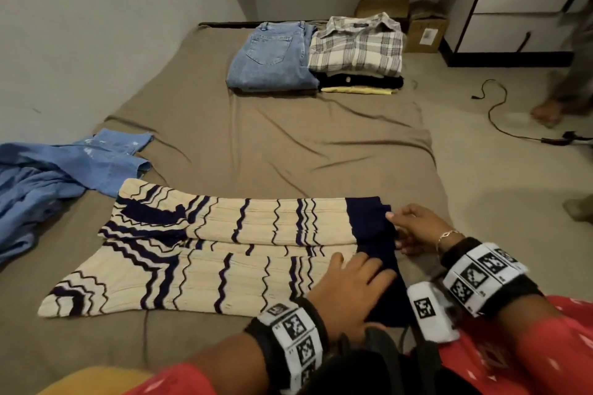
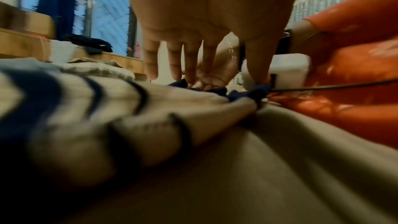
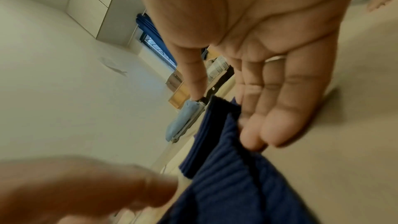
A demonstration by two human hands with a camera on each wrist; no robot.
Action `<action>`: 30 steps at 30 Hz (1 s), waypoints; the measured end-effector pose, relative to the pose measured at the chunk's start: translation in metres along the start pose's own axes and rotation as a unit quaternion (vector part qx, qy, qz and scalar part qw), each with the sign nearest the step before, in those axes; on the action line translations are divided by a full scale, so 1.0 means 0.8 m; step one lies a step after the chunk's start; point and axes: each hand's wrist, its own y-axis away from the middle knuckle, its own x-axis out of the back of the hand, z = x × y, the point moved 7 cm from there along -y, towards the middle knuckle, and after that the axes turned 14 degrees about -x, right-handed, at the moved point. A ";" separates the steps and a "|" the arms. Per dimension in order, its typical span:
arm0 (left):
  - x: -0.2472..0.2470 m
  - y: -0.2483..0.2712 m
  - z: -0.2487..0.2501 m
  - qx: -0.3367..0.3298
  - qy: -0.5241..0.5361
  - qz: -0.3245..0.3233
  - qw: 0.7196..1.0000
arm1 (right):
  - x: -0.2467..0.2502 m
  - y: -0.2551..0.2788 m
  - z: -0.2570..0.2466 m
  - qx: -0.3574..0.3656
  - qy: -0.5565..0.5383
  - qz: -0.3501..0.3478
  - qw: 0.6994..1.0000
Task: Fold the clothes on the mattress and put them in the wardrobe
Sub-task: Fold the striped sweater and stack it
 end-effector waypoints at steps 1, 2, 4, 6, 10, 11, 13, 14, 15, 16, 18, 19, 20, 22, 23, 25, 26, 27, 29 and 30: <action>-0.007 -0.004 0.008 0.013 -0.013 -0.018 1.000 | 0.003 -0.004 -0.006 0.012 -0.003 -0.004 1.000; -0.011 -0.006 0.015 0.026 -0.015 -0.027 0.999 | 0.004 -0.008 -0.010 0.018 -0.009 -0.016 1.000; -0.014 -0.011 0.027 0.045 -0.025 -0.026 0.998 | 0.004 -0.016 -0.016 0.011 -0.008 -0.045 0.999; -0.012 -0.017 0.035 0.054 -0.043 -0.001 0.998 | 0.003 -0.022 -0.021 0.005 -0.012 -0.066 0.998; -0.007 -0.023 0.046 0.066 -0.047 0.044 0.996 | 0.007 -0.036 -0.036 0.025 0.017 -0.064 0.997; -0.007 -0.025 0.048 0.067 -0.055 0.046 0.995 | 0.006 -0.037 -0.041 0.031 0.043 -0.063 0.997; -0.003 -0.026 0.047 0.073 -0.046 0.050 0.995 | 0.003 -0.039 -0.049 0.037 0.097 -0.052 0.993; 0.000 -0.025 0.044 0.077 -0.033 0.051 0.995 | 0.001 -0.040 -0.053 0.043 0.131 -0.044 0.990; 0.004 -0.024 0.041 0.076 -0.007 0.056 0.996 | -0.001 -0.042 -0.057 0.050 0.164 -0.037 0.985; 0.016 -0.021 0.036 0.080 0.018 0.068 0.994 | -0.005 -0.043 -0.061 0.057 0.190 -0.036 0.979; 0.022 -0.012 0.023 0.105 0.051 0.091 0.989 | -0.011 -0.045 -0.070 0.070 0.205 -0.042 0.975; 0.020 -0.010 0.020 0.112 0.085 0.078 0.987 | -0.013 -0.045 -0.075 0.079 0.198 -0.043 0.976; 0.021 -0.005 0.018 0.121 0.132 0.082 0.980 | -0.013 -0.046 -0.079 0.090 0.190 -0.040 0.977; 0.027 0.002 0.015 0.132 0.168 0.124 0.969 | -0.017 -0.046 -0.083 0.094 0.181 -0.042 0.978; 0.030 0.006 0.013 0.141 0.181 0.138 0.963 | -0.022 -0.046 -0.082 0.089 0.192 -0.050 0.976; 0.034 0.013 0.006 0.155 0.226 0.171 0.946 | -0.029 -0.044 -0.082 0.094 0.238 -0.061 0.965; 0.038 0.020 0.001 0.159 0.249 0.191 0.936 | -0.033 -0.041 -0.085 0.100 0.257 -0.067 0.959; 0.042 0.029 -0.004 0.164 0.272 0.214 0.924 | -0.035 -0.037 -0.089 0.102 0.262 -0.076 0.957; 0.048 0.041 -0.016 0.183 0.340 0.248 0.888 | -0.028 -0.027 -0.097 0.104 0.235 -0.101 0.961; 0.052 0.056 -0.026 0.200 0.383 0.268 0.861 | -0.033 -0.018 -0.107 0.107 0.217 -0.116 0.963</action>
